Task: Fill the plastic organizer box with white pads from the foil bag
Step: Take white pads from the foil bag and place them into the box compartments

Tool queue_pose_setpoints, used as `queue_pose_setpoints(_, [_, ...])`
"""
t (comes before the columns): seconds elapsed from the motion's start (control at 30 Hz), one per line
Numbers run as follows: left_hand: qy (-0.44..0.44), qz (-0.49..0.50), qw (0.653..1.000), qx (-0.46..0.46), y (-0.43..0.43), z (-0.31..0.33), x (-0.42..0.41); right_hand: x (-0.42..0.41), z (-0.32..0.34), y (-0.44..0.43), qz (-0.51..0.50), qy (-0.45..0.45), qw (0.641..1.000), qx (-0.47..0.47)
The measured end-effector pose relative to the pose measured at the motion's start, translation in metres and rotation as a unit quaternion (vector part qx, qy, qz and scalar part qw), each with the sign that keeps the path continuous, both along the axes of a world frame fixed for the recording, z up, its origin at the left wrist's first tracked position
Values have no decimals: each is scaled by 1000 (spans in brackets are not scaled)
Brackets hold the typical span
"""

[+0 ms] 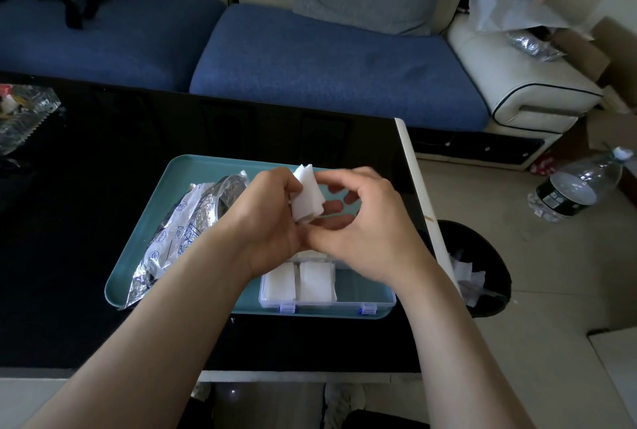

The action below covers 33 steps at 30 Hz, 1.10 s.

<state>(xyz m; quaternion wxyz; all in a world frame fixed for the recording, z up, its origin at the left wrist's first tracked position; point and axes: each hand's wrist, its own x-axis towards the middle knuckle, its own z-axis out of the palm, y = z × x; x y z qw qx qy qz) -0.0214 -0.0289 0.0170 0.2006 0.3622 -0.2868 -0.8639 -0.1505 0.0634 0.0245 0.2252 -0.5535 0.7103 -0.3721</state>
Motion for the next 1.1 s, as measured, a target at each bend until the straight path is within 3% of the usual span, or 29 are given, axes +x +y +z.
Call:
queue_pose_setpoints(0.07, [-23,-29,999,-1,1,3,2,-3,0,1,8,3,1000,2])
queue_pose_setpoints(0.23, [-20,-115,993,-2,5,3,3,-7,-3,0,28,-84,996,-4])
queue_pose_setpoints(0.47, [-6,-189,982,-24,0,2,6,-3,-1,2,-13,-43,999,-22])
queue_pose_setpoints(0.67, [-31,-169,980,-97,5,8,6,0,-3,0,-12,-13,999,-27])
queue_pose_setpoints(0.87, [-145,-128,970,-145,-5,-3,7,-6,-5,-6,-23,-102,994,-13])
queue_pose_setpoints(1.1, [-197,-204,936,-207,-4,0,13,9,-1,-6,1,-164,985,52])
